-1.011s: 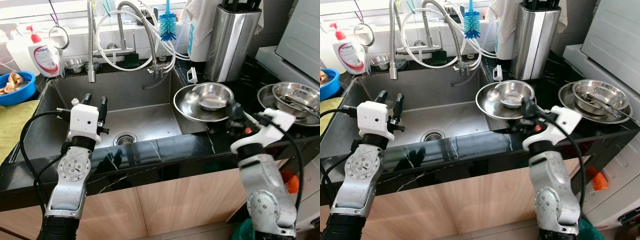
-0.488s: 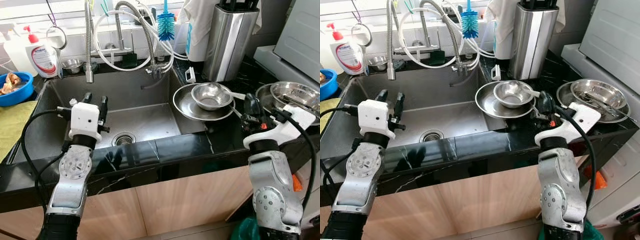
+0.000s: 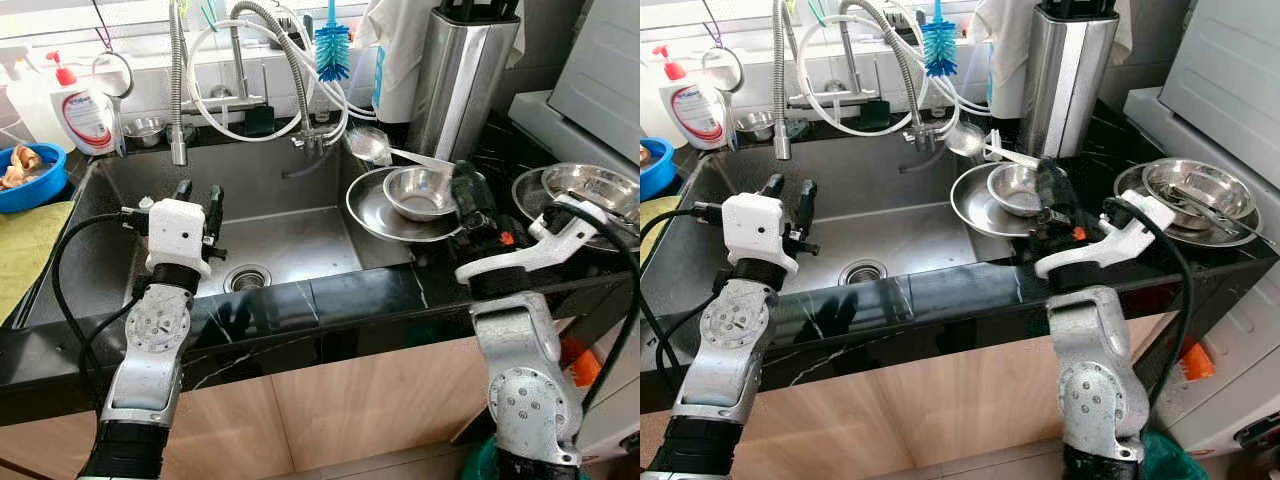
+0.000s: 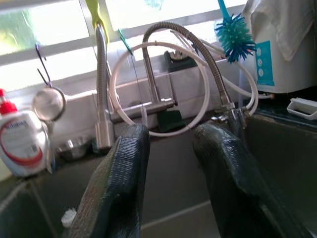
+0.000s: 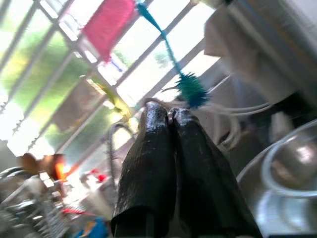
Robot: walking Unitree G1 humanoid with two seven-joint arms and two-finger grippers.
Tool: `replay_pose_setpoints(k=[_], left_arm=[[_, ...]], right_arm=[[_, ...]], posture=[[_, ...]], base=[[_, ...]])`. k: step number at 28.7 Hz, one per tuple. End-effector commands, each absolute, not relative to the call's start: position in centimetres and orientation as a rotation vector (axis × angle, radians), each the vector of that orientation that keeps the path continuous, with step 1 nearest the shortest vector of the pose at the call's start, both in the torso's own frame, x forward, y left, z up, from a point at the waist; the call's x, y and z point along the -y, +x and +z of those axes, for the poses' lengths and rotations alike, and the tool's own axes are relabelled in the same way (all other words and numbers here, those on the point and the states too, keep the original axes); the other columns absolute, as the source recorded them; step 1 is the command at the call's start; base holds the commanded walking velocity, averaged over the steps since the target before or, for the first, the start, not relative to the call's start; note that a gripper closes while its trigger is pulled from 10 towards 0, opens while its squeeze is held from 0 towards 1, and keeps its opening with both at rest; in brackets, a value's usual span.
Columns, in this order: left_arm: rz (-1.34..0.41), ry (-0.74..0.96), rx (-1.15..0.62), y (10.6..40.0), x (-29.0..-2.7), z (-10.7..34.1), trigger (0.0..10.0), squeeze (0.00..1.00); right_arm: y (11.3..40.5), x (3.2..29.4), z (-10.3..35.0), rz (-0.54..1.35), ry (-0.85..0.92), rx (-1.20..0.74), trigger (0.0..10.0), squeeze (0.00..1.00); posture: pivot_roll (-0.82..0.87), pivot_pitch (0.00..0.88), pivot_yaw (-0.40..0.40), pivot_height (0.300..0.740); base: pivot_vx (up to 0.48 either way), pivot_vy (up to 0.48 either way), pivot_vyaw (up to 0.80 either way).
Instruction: Kitchen organization
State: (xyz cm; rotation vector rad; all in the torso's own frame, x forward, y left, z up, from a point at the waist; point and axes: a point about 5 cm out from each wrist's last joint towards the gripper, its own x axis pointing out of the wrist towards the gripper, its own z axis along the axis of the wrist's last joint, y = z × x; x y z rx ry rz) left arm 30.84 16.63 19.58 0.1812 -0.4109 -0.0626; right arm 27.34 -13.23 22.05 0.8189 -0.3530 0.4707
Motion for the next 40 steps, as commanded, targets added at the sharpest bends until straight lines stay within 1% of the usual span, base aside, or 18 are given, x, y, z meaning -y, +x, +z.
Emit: replay_pose_setpoints(k=[1, 2, 3, 4, 6, 7, 8, 11, 17, 19, 22, 27, 28, 29, 31, 33, 36, 40], left_arm=[[-0.082, 0.141, 0.422, 31.1, -16.4, 20.4, 10.0, 0.0], [-0.087, 0.119, 0.417, 31.2, -16.3, 20.5, 10.0, 0.0], [-0.113, 0.028, 0.391, 31.4, -16.0, 20.7, 10.0, 0.0], [-0.113, 0.028, 0.391, 31.4, -16.0, 20.7, 10.0, 0.0], [-0.172, -0.129, 0.33, 31.8, -15.6, 20.7, 10.0, 0.0], [-0.175, -0.143, 0.325, 31.8, -15.6, 20.7, 10.0, 0.0], [-0.227, -0.281, 0.267, 32.0, -15.3, 20.3, 10.0, 0.0], [-0.347, -0.453, 0.218, 31.8, -14.8, 20.3, 10.0, 0.0], [-0.437, -0.565, 0.2, 31.2, -14.6, 20.6, 10.0, 0.0], [-0.457, -0.667, 0.198, 31.1, -14.7, 21.0, 10.0, 0.0], [-0.481, -0.742, 0.194, 31.1, -14.9, 21.2, 10.0, 0.0], [-0.501, -0.75, 0.18, 31.0, -14.8, 21.4, 10.0, 0.0], [-0.493, -0.746, 0.178, 31.0, -14.9, 21.4, 10.0, 0.82], [-0.489, -0.745, 0.175, 31.0, -14.9, 21.5, 10.0, 1.0], [-0.494, -0.743, 0.174, 31.0, -14.9, 21.5, 10.0, 1.0], [-0.504, -0.76, 0.174, 31.0, -14.8, 21.7, 10.0, 0.0], [-0.541, -0.806, 0.201, 30.7, -14.5, 22.3, 10.0, 0.0], [-0.558, -0.812, 0.207, 30.6, -14.2, 22.5, 10.0, 0.0]], right_arm=[[26.6, 12.6, 22.4, 0.545, 0.859, 0.362, 10.0, 0.0], [26.5, 12.7, 22.2, 0.555, 0.875, 0.353, 10.0, 0.0], [26.1, 12.7, 21.6, 0.58, 0.9, 0.332, 10.0, 0.0], [26.1, 12.7, 21.6, 0.58, 0.9, 0.332, 10.0, 0.0], [25.6, 12.7, 21.0, 0.619, 0.948, 0.318, 10.0, 0.0], [25.5, 12.7, 21.0, 0.622, 0.953, 0.318, 10.0, 0.0], [25.1, 12.6, 20.7, 0.653, 0.978, 0.313, 10.0, 0.0], [24.6, 12.5, 20.2, 0.684, 0.991, 0.297, 10.0, 0.0], [24.2, 12.6, 19.7, 0.691, 1.008, 0.283, 10.0, 0.0], [24.1, 12.7, 19.5, 0.681, 1.013, 0.281, 10.0, 0.0], [23.9, 12.9, 19.4, 0.672, 1.015, 0.283, 10.0, 0.0], [24.0, 12.9, 19.3, 0.666, 1.005, 0.275, 10.0, 0.0], [24.0, 12.9, 19.2, 0.665, 1.003, 0.272, 10.0, 0.0], [24.1, 12.8, 19.2, 0.666, 1.002, 0.269, 10.0, 0.0], [24.2, 12.7, 19.2, 0.668, 1.002, 0.269, 10.0, 0.0], [24.2, 12.6, 19.2, 0.673, 0.995, 0.258, 10.0, 0.0], [24.2, 12.3, 18.9, 0.687, 0.974, 0.235, 10.0, 0.0], [24.3, 12.2, 18.8, 0.682, 0.975, 0.226, 10.0, 0.0]], posture=[[-0.05, 0.0, 0.023, 0.74], [-0.05, 0.0, 0.023, 0.74], [-0.04, 0.0, 0.023, 0.74], [-0.04, 0.0, 0.023, 0.74], [-0.04, 0.0, 0.024, 0.74], [-0.04, 0.0, 0.024, 0.74], [-0.04, 0.0, 0.024, 0.74], [-0.04, 0.0, 0.026, 0.74], [-0.04, 0.0, 0.027, 0.74], [-0.04, 0.0, 0.027, 0.74], [-0.04, 0.0, 0.026, 0.74], [-0.04, 0.0, 0.027, 0.74], [-0.04, 0.0, 0.024, 0.74], [-0.04, 0.0, 0.022, 0.74], [-0.04, 0.0, 0.021, 0.74], [-0.04, 0.0, 0.019, 0.74], [-0.04, 0.0, 0.018, 0.74], [-0.04, 0.0, 0.018, 0.74]], base=[[0.0, 0.0, 0.0], [0.0, 0.0, 0.0], [0.0, 0.0, 0.0], [0.0, 0.0, 0.0], [0.0, 0.0, 0.0], [0.0, 0.0, 0.0], [0.0, 0.0, 0.0], [0.0, 0.0, 0.0], [0.0, 0.0, 0.0], [0.0, 0.0, 0.0], [0.0, 0.0, 0.0], [0.0, 0.0, 0.0], [0.0, 0.0, 0.0], [0.0, 0.0, 0.0], [0.0, 0.0, 0.0], [0.0, 0.0, 0.0], [0.0, 0.0, 0.0], [0.0, 0.0, 0.0]])
